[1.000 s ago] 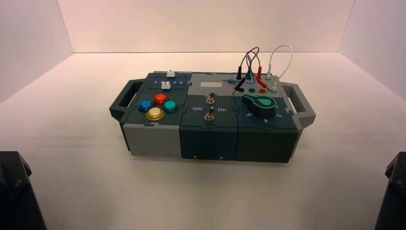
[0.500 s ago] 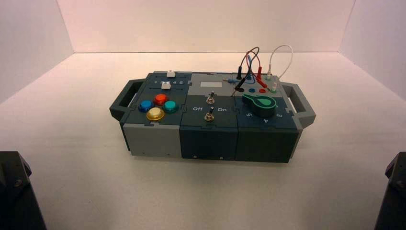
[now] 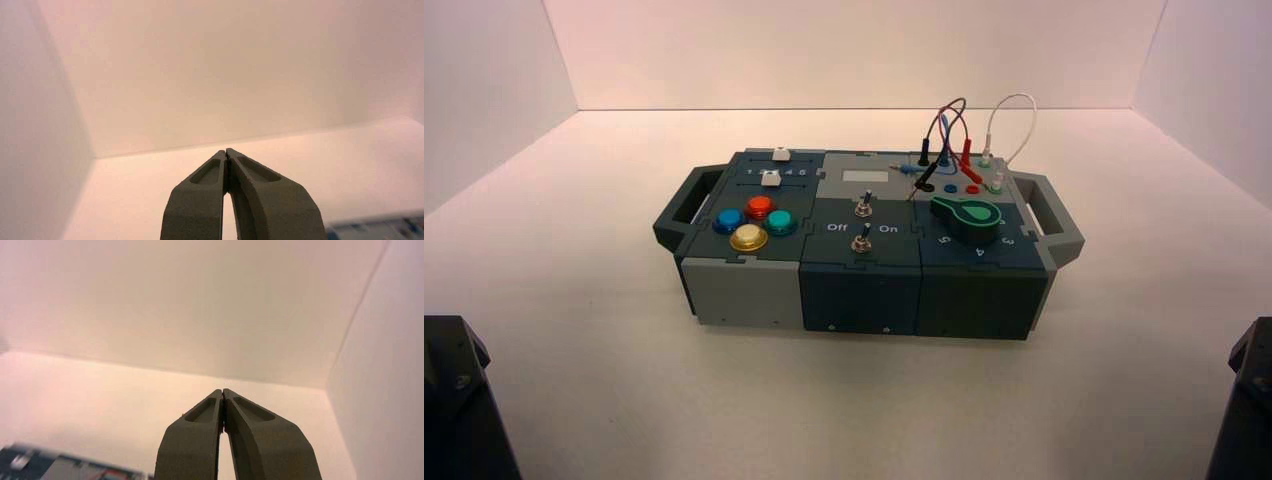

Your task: Push the red button with the left gripper.

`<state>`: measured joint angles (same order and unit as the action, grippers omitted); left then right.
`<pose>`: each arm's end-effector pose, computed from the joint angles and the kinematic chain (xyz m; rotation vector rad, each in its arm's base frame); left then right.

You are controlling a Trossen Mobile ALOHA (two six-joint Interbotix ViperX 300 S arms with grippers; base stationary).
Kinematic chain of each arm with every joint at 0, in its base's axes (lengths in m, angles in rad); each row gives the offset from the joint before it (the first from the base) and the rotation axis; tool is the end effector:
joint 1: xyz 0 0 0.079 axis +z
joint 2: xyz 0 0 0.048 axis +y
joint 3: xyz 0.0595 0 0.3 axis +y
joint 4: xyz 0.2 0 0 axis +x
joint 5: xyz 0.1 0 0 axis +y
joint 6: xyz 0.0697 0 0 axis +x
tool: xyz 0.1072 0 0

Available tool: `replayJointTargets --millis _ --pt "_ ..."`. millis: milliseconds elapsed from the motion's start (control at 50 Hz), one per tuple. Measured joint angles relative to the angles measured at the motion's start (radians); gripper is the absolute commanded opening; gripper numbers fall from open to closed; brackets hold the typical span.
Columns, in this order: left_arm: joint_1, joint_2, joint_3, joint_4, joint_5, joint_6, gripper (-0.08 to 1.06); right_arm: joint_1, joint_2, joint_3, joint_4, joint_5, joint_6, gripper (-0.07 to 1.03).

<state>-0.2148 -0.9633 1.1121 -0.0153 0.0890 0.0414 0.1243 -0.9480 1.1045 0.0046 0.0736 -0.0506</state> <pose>0.2503 -0.0549 0.2610 0.0513 0.2341 -0.2182 0.2576 0.0322 0.2632 -0.0600 0.2269 0.1294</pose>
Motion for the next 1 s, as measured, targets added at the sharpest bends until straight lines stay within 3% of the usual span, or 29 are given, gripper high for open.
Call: replayJointTargets --millis 120,240,460,620,760,1000 --pt "-0.044 0.034 -0.02 0.0 0.066 0.005 -0.03 0.02 0.005 -0.018 0.0 0.095 0.003 -0.02" --pt "-0.048 0.052 -0.029 0.0 0.104 0.005 -0.03 0.057 0.015 -0.038 0.0 0.19 0.003 -0.02" --pt "-0.058 0.078 -0.066 0.0 0.215 0.023 -0.03 0.173 0.052 -0.081 0.031 0.357 0.003 -0.02" --pt "-0.084 0.11 -0.1 0.0 0.288 0.028 -0.03 0.25 0.075 -0.083 0.066 0.4 0.003 -0.02" --pt "-0.153 0.149 -0.132 -0.002 0.37 0.028 -0.03 0.322 0.095 -0.083 0.091 0.42 0.003 -0.02" --pt "-0.238 0.206 -0.14 -0.005 0.44 0.026 -0.03 0.426 0.156 -0.083 0.095 0.44 0.003 -0.02"
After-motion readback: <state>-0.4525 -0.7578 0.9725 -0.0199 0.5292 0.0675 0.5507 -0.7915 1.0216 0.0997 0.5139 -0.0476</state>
